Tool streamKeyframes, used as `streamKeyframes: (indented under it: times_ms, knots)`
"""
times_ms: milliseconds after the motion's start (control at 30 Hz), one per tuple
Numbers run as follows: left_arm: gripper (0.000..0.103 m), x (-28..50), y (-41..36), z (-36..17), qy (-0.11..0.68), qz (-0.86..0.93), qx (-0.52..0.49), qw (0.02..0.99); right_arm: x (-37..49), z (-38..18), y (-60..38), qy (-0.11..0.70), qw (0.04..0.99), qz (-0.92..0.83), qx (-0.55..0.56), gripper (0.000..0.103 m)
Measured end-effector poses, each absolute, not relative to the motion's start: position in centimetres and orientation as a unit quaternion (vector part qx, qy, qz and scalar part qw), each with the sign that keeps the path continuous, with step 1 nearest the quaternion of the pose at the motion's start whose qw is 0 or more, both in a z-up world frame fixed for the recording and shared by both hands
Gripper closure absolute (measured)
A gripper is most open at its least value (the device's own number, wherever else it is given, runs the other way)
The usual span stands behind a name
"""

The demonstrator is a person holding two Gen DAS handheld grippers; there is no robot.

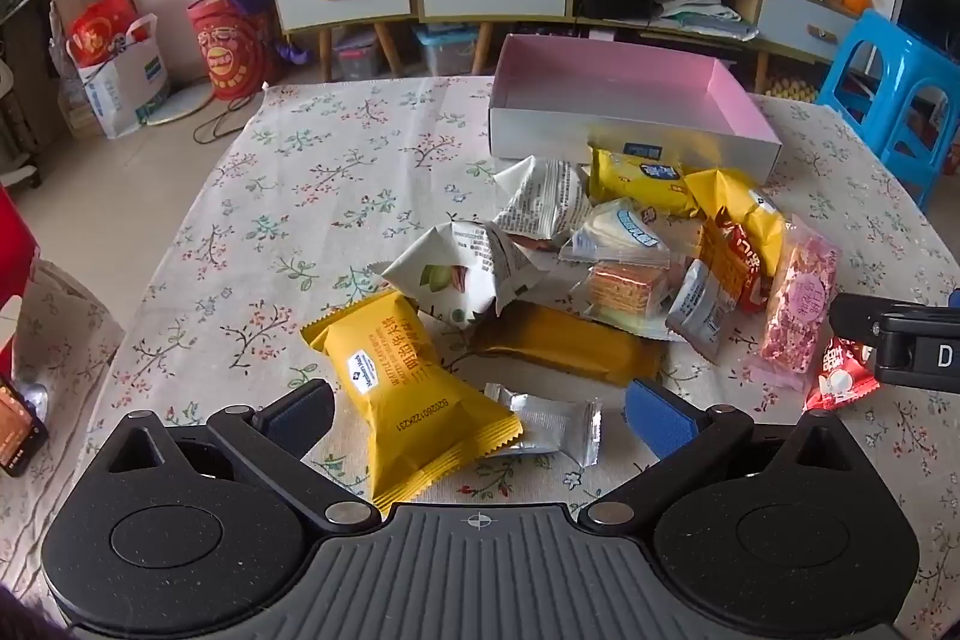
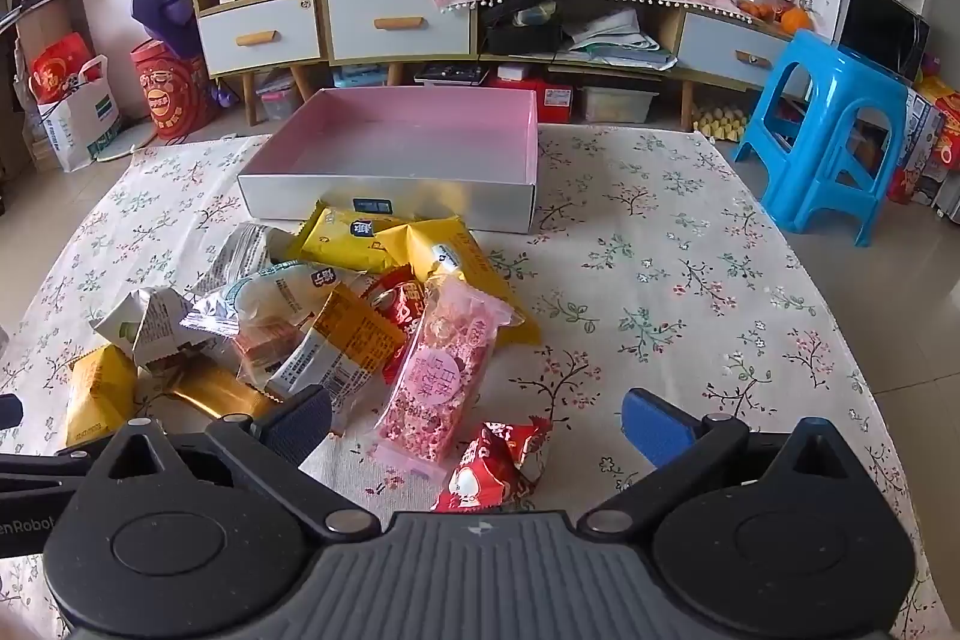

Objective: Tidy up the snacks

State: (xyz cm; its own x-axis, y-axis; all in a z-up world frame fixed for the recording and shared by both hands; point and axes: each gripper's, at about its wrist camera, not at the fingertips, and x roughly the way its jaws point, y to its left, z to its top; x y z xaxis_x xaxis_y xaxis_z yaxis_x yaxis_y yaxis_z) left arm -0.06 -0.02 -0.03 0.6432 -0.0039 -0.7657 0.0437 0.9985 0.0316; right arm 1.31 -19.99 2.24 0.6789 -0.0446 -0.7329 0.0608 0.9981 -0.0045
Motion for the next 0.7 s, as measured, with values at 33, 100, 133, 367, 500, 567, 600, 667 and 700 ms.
streamKeyframes:
  times_ms: [33, 100, 133, 367, 500, 567, 600, 667, 700]
  knots:
    - [0.0, -0.07, -0.03, -0.06, 0.423, -0.013, 0.024, 0.906, 1.32, 2.2, -19.95, 0.4, 0.916, -0.028, 0.011, 0.01]
    - [0.0, 0.0, 0.13, 0.1, 0.425, -0.015, 0.024, 0.905, 1.35, 2.14, -19.87, 0.401, 0.916, -0.028, 0.01, 0.01]
    - [0.0, 0.18, 0.13, 0.13, 0.426, -0.015, 0.024, 0.905, 1.35, 2.12, -19.85, 0.4, 0.916, -0.028, 0.01, 0.01]
    - [0.0, 0.0, 0.0, -0.07, 0.425, -0.016, 0.025, 0.905, 0.97, 2.37, -19.95, 0.399, 0.916, -0.031, 0.01, 0.01]
    - [0.0, -0.05, -0.07, -0.13, 0.427, -0.02, 0.027, 0.904, 1.17, 1.99, -19.65, 0.4, 0.916, -0.03, 0.01, 0.01]
    - [0.0, -0.05, -0.04, -0.14, 0.428, -0.021, 0.026, 0.903, 1.24, 1.99, -19.68, 0.401, 0.916, -0.03, 0.009, 0.01]
    - [0.0, -0.05, -0.03, -0.12, 0.428, -0.022, 0.026, 0.903, 1.43, 1.83, -19.65, 0.402, 0.915, -0.028, 0.008, 0.01]
    - [0.0, -0.04, -0.04, -0.12, 0.427, -0.021, 0.027, 0.904, 1.56, 1.67, -19.43, 0.403, 0.915, -0.023, 0.002, 0.01]
    - [0.0, -0.03, -0.03, -0.12, 0.426, -0.021, 0.029, 0.904, 1.56, 1.63, -19.39, 0.403, 0.915, -0.021, 0.002, 0.01]
